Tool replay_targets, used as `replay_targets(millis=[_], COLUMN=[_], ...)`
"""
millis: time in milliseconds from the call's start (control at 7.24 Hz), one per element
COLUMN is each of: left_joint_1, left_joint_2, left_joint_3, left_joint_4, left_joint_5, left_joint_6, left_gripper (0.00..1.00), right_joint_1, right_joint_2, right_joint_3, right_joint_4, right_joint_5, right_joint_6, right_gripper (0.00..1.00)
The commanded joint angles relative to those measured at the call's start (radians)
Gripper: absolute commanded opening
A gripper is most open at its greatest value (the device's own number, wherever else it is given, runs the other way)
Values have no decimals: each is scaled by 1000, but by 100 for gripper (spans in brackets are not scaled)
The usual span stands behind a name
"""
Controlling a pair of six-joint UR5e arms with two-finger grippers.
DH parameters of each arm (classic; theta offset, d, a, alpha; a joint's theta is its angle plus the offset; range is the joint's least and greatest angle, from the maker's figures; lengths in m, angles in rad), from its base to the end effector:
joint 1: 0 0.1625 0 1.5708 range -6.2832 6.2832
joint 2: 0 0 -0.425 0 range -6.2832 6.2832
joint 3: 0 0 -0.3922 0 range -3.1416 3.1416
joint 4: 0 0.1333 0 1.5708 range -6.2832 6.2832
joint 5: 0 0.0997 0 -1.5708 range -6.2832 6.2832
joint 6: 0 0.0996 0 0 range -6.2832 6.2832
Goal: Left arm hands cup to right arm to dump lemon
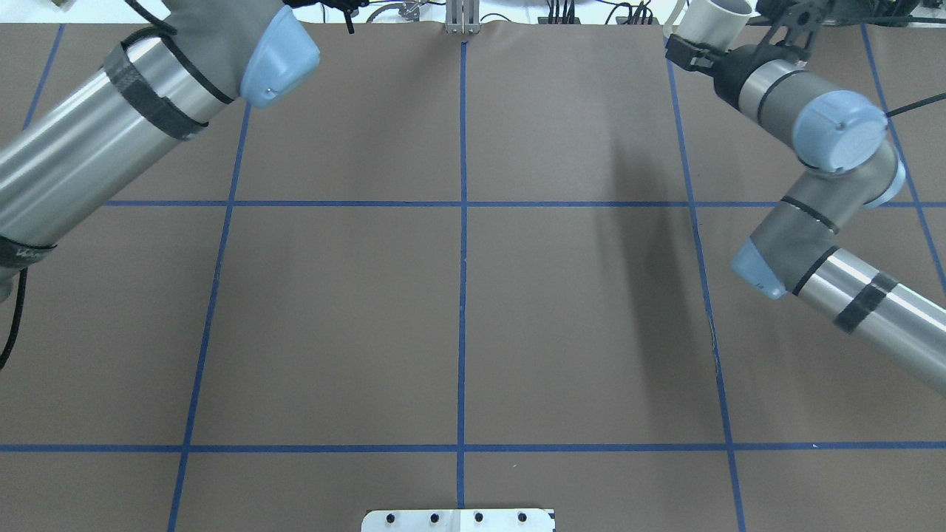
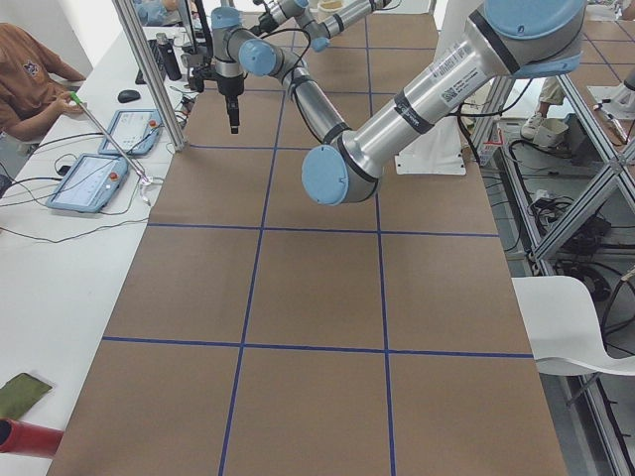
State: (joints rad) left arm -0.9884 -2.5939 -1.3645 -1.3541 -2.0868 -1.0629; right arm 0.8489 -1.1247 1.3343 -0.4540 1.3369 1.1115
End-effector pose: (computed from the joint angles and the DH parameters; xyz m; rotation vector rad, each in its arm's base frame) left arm 0.3491 -0.6831 0.1131 0.0324 0.7726 -0.3017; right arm -0.3354 -0.6176 0.3910 0.9710 -0.9367 0.4844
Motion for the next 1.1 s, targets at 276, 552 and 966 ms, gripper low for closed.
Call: replay_targets(millis=[276,552,966], left_joint_1=[36,54,105], left_joint_2=[-83,-100,-163], left_joint_3=[59,103,179], left_joint_4=[-40,-88,-121], left_joint_5=[-59,-183,-185], left_joint_6=[-74,-84,-138], left_gripper=[98,97,89], right_joint_1=[-250,-336,-433], right_joint_2=[167,239,307], right_joint_3=[-15,-61,-55], right_joint_4=[-209,-227,-333], right_joint_5=[-241,-396,-528], right_joint_6=[-182,-182,-168], right_gripper=[0,0,0])
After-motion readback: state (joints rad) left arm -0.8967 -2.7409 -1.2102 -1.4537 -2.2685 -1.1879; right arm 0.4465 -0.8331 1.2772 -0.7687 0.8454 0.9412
